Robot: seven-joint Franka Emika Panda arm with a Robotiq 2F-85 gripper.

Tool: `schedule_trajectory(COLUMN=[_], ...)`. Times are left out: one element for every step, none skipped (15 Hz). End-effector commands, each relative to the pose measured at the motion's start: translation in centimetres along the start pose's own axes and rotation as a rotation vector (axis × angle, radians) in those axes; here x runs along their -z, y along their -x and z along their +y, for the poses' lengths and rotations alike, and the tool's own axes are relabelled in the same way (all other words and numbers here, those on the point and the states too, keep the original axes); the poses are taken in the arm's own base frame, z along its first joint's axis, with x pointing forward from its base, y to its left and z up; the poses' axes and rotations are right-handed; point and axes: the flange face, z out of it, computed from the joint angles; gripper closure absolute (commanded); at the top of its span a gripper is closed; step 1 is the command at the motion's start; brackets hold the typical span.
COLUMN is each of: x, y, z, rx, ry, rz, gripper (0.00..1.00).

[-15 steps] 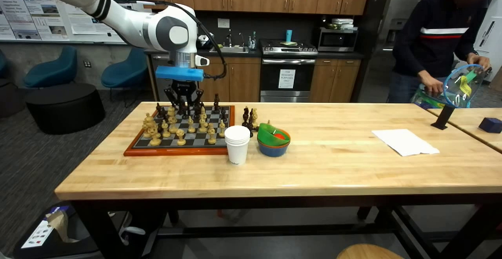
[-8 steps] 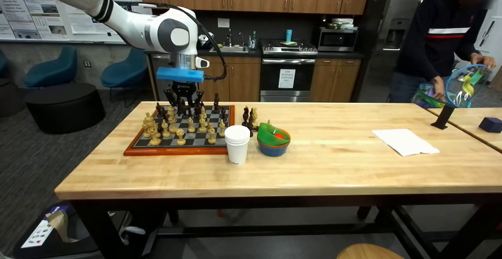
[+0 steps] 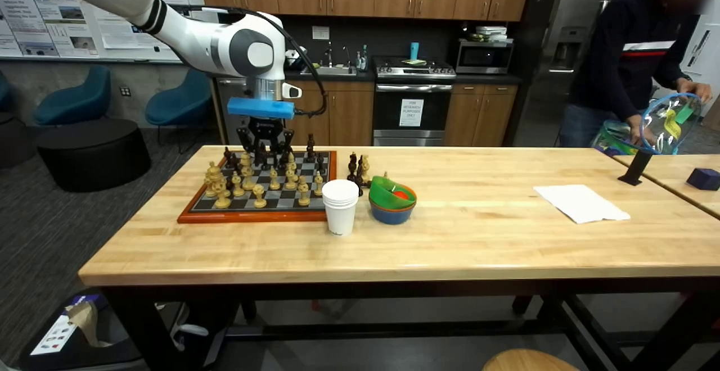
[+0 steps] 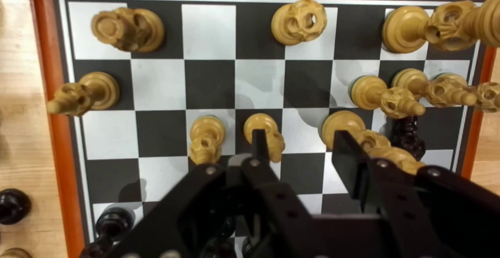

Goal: Move one yellow chess piece one step forward, then move one black piece to the right back corner of the chess board

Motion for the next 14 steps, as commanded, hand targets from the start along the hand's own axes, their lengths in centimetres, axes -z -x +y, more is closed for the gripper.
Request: schedule_trajectory(x=[0.26,0.22,0.17,0.10,0.02,-0.05,-0.13,-0.20,-0.25,-0.22,-0.19,-0.22,-0.22,-0.17], y=[-0.52,-0.58,-0.63,-0.67,-0.72,-0.72,-0.70,-0.67,-0.65,-0.65,-0.66,-0.71,-0.77,-0.79], z=[0.58,0.68,0.75,0.83,0.95,1.01,1.09,1.16,1.20,1.25,1.28,1.25,1.21,1.17], rx=[0.017,0.017,0.018,0.021,0.023,0.024,0.023,0.022,0.022,0.021,0.021,0.022,0.023,0.024], ry=[-0.009,-0.009,-0.010,-0.011,-0.012,-0.013,-0.013,-0.013,-0.013,-0.013,-0.014,-0.014,-0.014,-0.015], rz=[-0.007,-0.007,-0.008,-0.008,-0.008,-0.009,-0.009,-0.011,-0.013,-0.012,-0.013,-0.016,-0.017,-0.019], gripper=[0.51,0.57,0.61,0.77,0.82,0.90,0.98,1.00,1.00,1.00,0.98,0.98,0.98,0.98])
